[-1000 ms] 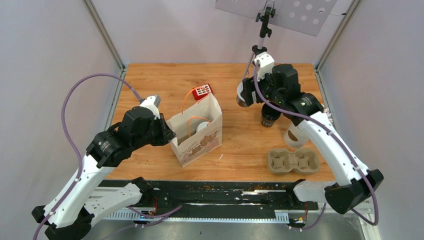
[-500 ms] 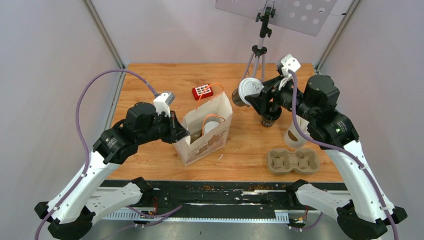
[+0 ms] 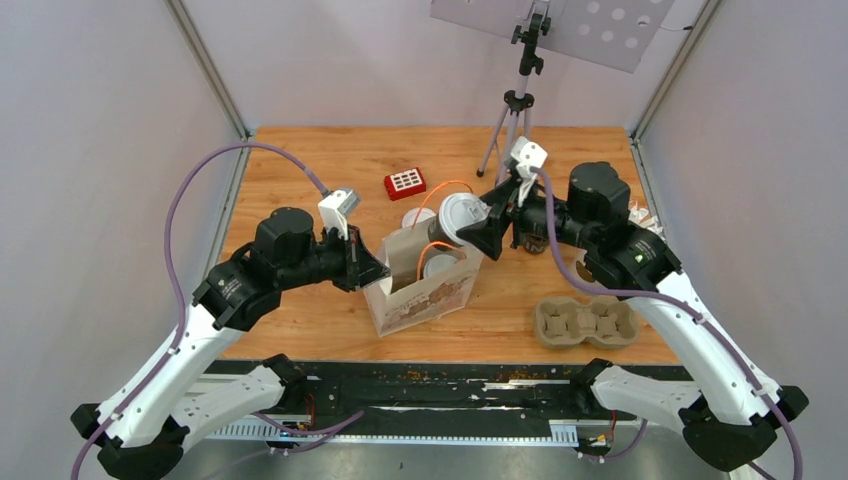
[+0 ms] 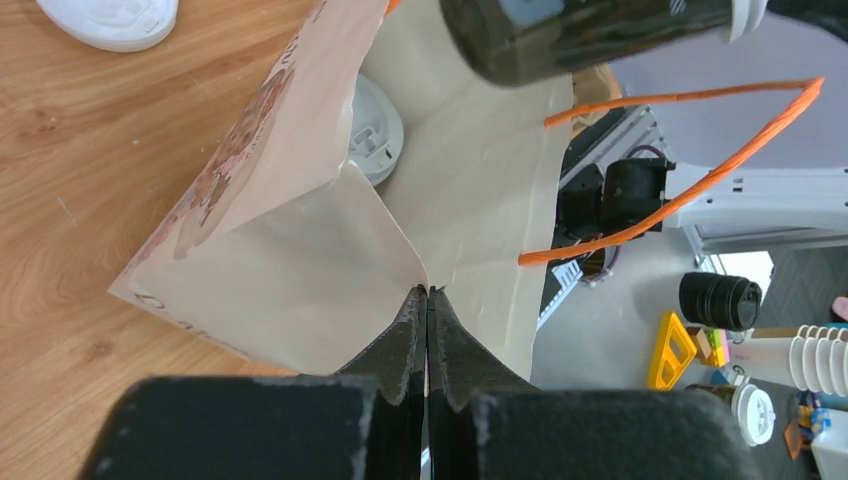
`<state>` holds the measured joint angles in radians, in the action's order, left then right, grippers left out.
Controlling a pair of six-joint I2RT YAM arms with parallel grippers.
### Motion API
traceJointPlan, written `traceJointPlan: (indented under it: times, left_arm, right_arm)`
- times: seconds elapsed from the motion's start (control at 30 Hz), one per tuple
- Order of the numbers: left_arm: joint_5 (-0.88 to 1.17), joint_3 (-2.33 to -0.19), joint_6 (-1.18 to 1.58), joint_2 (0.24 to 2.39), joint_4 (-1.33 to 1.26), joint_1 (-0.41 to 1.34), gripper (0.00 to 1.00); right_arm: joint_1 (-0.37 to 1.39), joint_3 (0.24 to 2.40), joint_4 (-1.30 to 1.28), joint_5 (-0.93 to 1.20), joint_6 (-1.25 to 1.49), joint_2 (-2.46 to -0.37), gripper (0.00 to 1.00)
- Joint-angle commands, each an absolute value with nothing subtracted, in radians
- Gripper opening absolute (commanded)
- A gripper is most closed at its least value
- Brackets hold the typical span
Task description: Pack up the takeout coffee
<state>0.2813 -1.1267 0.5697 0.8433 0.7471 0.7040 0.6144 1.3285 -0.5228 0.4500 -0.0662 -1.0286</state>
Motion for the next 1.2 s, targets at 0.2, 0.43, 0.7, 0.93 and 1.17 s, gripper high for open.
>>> traceJointPlan:
  times: [0.2, 0.43, 0.7, 0.93, 1.17]
  left_arm:
    - [0.189, -1.105, 0.516, 0.844, 0.702, 0.699, 0.04]
    - [0.170, -1.189, 0.451, 0.932, 0.742, 0.669, 0.12]
    - [0.225, -1.220, 0.512, 0.928, 0.802, 0.633, 0.38]
    - [0.237, -1.188, 0.590, 0.860, 0.851, 0.632, 0.57]
    - [0.225, -1.197, 0.618, 0.872, 0.858, 0.631, 0.57]
  right_arm:
    - [0.746, 1.373, -0.685, 0.334, -0.194, -1.051, 0.75]
    - [0.851, 1.417, -0.773, 0.261, -0.201, -1.078, 0.75]
    - [0.953, 1.419, -0.758, 0.231, -0.202, -1.128, 0.74]
    - [1.021, 1.357, -0.655, 0.167, -0.305, -1.131, 0.74]
    - [1.073, 1.259, -0.573, 0.082, -0.460, -1.121, 0.75]
